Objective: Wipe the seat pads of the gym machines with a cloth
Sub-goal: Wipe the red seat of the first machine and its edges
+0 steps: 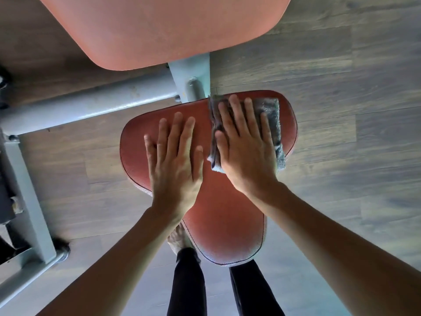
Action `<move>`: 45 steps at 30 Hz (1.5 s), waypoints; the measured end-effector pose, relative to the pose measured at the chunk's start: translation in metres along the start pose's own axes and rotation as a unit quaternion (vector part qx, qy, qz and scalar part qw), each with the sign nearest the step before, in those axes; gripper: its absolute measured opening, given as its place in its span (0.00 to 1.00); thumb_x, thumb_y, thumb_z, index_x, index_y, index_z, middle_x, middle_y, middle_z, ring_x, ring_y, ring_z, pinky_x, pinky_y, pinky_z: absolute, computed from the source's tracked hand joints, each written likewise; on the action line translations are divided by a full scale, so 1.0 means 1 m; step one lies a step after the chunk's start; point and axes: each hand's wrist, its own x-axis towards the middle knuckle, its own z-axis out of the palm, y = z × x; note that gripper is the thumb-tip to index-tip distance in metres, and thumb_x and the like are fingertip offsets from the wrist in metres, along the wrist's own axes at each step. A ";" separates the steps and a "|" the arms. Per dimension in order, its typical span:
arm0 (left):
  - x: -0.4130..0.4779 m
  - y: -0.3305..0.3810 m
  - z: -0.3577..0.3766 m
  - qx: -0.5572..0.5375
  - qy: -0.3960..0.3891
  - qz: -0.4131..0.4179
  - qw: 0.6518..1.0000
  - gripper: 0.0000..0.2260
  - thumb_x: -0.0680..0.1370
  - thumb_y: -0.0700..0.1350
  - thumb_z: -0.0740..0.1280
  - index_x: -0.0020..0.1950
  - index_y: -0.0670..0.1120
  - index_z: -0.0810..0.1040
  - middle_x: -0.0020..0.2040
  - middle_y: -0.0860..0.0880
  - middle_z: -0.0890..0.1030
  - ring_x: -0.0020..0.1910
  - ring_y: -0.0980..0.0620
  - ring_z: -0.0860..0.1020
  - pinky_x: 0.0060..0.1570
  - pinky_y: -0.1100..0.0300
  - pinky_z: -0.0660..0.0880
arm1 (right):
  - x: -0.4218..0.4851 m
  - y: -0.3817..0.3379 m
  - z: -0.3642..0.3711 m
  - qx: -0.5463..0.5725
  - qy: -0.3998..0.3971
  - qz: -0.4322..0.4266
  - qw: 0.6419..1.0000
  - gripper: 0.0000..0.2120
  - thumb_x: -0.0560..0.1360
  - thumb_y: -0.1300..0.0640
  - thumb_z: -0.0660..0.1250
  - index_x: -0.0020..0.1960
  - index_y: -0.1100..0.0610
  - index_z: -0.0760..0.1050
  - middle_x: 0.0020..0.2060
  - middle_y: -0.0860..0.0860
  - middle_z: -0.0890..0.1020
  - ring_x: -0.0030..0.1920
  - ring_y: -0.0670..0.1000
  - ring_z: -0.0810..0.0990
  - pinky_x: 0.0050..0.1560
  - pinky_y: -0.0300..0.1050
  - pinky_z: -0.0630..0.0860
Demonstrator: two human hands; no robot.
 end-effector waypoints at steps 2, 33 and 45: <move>0.001 -0.012 -0.004 -0.002 0.005 -0.042 0.999 0.23 0.84 0.51 0.55 0.78 0.48 0.63 0.79 0.48 0.62 0.79 0.46 0.56 0.77 0.41 0.48 | -0.026 0.009 -0.005 -0.003 -0.020 -0.053 0.998 0.26 0.83 0.47 0.47 0.80 0.52 0.57 0.79 0.51 0.57 0.79 0.54 0.55 0.78 0.57 0.53; 0.006 0.063 -0.015 -0.107 0.028 -0.025 0.994 0.21 0.78 0.41 0.57 0.71 0.44 0.72 0.75 0.46 0.68 0.78 0.48 0.59 0.78 0.48 0.45 | 0.006 0.012 -0.039 0.368 0.010 0.061 0.928 0.21 0.83 0.50 0.55 0.74 0.54 0.69 0.74 0.49 0.69 0.75 0.46 0.65 0.73 0.37 0.57; -0.020 0.065 0.015 0.038 -0.077 0.004 0.996 0.28 0.83 0.56 0.49 0.81 0.45 0.53 0.81 0.48 0.52 0.80 0.47 0.48 0.78 0.49 0.46 | 0.019 0.039 -0.030 0.226 -0.081 0.048 0.970 0.22 0.85 0.50 0.53 0.78 0.51 0.62 0.80 0.50 0.54 0.80 0.51 0.46 0.76 0.50 0.37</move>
